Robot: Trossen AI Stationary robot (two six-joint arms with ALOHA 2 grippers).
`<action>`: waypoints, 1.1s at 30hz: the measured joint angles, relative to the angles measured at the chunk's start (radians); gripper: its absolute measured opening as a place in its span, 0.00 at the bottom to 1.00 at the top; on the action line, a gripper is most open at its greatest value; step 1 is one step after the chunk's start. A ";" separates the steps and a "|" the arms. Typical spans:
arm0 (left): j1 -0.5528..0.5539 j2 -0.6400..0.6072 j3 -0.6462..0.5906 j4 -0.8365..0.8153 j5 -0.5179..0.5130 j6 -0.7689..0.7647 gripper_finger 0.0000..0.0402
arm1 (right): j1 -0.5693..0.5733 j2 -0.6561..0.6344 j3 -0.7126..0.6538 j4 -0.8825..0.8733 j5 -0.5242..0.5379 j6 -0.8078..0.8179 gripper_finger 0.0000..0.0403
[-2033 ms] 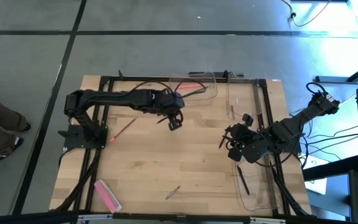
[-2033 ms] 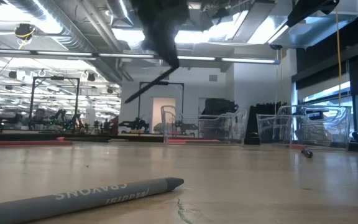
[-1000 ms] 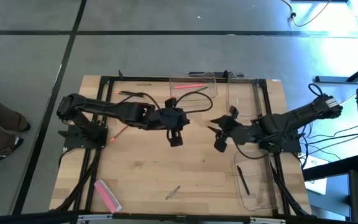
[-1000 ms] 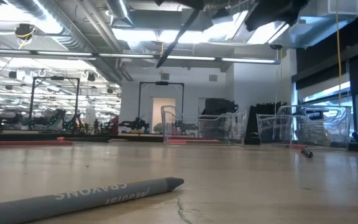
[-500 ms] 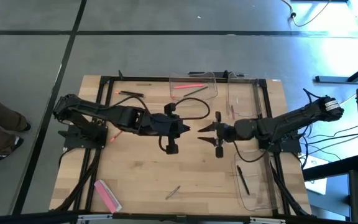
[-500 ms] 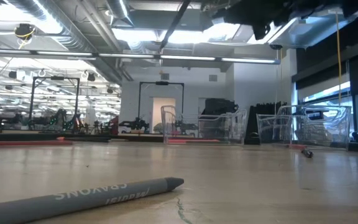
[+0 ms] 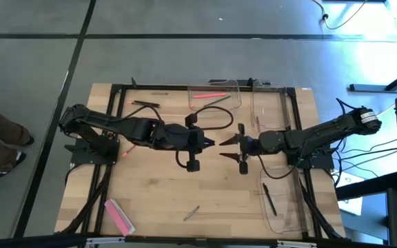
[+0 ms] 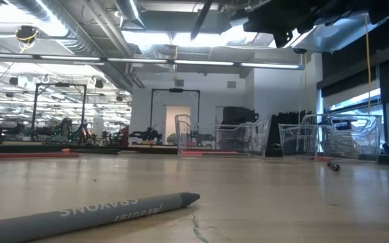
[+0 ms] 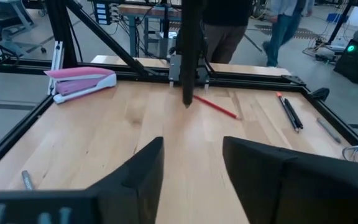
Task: Sort crayons/erasers/pens/pencils in bins
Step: Put the bottom left black pen into the bottom right transparent bin
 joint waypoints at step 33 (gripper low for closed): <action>0.007 0.122 0.001 0.280 0.038 0.173 0.00 | 0.000 0.001 0.000 0.023 0.000 -0.028 0.55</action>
